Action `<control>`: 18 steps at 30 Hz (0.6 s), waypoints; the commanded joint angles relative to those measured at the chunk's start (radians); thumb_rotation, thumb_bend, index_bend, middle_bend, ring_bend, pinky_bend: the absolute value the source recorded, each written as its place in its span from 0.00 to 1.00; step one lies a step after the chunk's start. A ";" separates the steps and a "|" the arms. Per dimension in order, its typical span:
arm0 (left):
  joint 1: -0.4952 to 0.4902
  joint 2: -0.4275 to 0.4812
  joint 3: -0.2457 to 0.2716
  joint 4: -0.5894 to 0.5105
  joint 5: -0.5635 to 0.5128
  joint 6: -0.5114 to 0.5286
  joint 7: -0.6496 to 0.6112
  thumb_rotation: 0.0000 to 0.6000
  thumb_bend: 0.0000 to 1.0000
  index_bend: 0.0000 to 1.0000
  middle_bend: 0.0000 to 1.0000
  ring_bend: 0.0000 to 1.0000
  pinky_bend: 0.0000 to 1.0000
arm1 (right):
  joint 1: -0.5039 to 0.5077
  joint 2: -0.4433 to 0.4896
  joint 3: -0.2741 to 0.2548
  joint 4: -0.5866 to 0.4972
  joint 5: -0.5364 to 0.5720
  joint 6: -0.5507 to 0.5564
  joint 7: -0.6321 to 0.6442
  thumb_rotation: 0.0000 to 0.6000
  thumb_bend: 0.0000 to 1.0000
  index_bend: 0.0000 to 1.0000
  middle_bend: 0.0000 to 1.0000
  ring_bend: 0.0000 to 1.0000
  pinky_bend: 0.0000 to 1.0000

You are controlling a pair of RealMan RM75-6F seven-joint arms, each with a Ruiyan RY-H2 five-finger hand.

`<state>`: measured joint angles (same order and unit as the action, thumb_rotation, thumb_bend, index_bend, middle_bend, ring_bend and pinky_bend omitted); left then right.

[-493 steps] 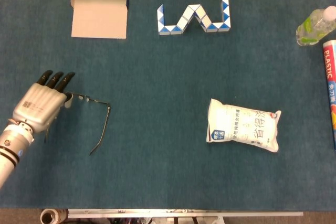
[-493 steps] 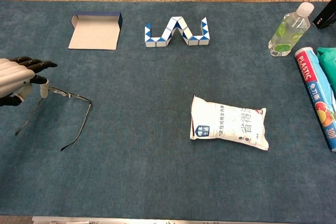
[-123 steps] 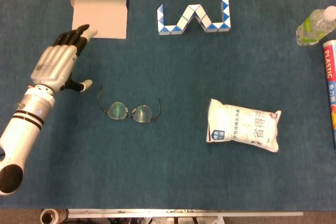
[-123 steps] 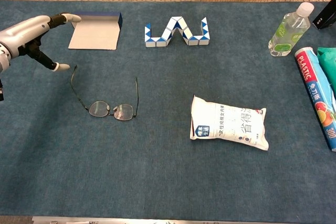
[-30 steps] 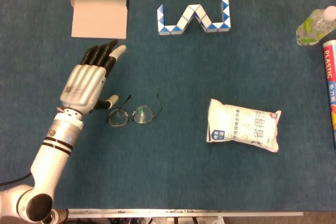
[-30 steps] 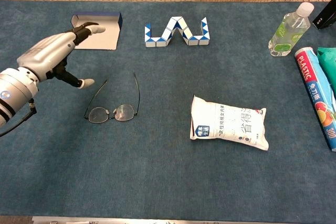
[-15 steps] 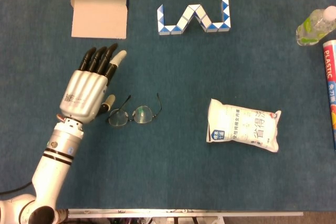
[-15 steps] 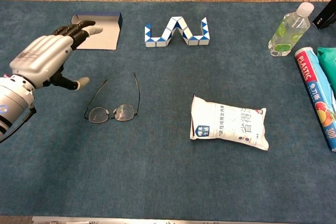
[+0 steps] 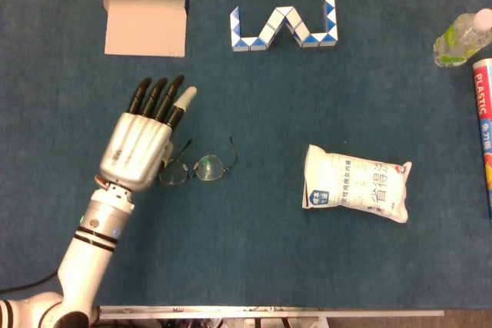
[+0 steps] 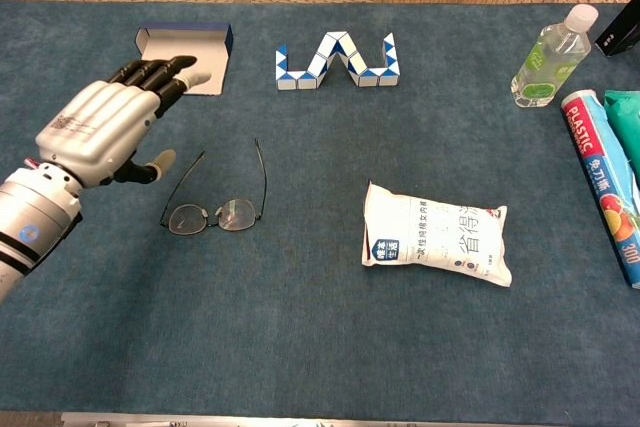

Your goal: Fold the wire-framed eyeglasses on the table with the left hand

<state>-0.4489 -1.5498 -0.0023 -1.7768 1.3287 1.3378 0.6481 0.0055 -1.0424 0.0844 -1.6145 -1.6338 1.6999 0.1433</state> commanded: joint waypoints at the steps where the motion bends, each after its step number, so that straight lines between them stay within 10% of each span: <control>1: 0.010 -0.020 0.013 -0.013 0.011 0.005 0.032 1.00 0.39 0.05 0.00 0.00 0.00 | -0.001 0.000 -0.001 -0.001 -0.003 0.004 0.000 1.00 0.23 0.45 0.44 0.28 0.27; 18: 0.003 -0.079 -0.024 0.024 -0.020 -0.033 0.074 1.00 0.40 0.05 0.00 0.00 0.00 | -0.008 0.006 0.002 0.000 -0.007 0.021 0.012 1.00 0.23 0.45 0.44 0.28 0.27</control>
<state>-0.4462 -1.6281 -0.0259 -1.7529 1.3097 1.3051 0.7220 -0.0027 -1.0367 0.0861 -1.6144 -1.6414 1.7206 0.1553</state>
